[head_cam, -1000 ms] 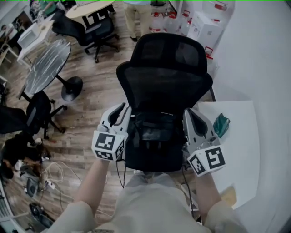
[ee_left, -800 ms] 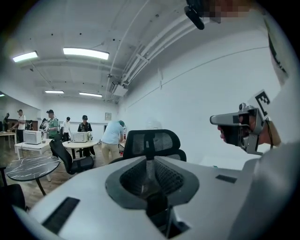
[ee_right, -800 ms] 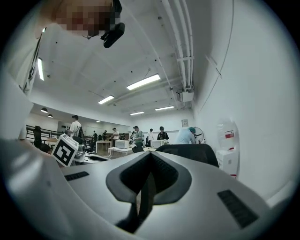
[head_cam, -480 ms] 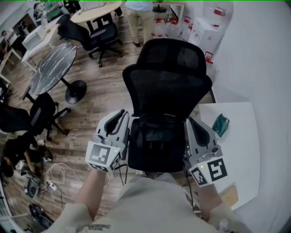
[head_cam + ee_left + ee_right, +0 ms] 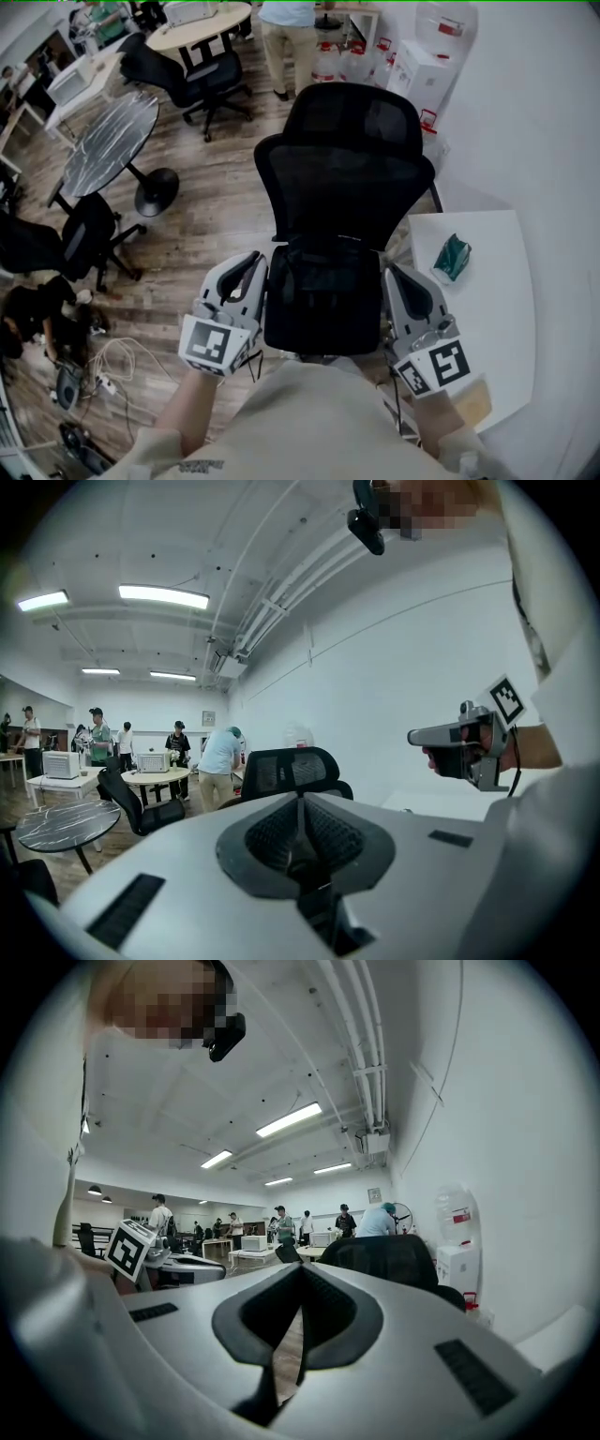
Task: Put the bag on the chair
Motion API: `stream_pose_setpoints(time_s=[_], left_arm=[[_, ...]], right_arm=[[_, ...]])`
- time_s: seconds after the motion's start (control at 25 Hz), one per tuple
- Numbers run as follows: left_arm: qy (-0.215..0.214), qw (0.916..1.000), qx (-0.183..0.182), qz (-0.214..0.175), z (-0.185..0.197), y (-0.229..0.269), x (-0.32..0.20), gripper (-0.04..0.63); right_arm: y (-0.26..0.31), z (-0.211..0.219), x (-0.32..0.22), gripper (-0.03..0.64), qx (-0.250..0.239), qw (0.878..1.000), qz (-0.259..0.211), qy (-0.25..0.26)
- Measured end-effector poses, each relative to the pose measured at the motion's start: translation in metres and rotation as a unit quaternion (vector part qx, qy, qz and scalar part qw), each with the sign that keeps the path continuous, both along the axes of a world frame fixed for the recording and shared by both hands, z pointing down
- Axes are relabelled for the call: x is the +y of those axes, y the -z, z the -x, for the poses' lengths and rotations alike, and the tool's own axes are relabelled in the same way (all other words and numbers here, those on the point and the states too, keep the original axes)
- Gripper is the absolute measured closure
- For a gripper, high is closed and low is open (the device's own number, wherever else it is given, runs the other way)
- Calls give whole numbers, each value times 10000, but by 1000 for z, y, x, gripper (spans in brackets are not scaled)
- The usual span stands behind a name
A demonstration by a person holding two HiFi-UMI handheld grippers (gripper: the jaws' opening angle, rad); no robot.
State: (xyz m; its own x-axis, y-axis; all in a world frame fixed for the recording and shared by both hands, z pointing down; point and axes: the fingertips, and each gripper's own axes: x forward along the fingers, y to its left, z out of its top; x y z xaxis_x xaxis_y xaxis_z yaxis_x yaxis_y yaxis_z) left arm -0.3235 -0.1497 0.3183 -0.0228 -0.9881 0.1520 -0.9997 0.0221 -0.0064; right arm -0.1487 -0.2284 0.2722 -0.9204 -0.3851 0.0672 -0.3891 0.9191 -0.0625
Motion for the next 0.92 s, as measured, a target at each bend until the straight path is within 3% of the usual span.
stream_pose_setpoints(time_s=[0.28,0.92], left_arm=[[-121,9997,42,214,-15,-16,7,561],[-102,9999,-123,-39,-23,3,0,575]], right_arm=[[-24,-2,13,595,336,9994,110,50],[-12,-4,-1,595,168,9998,-61,-78]])
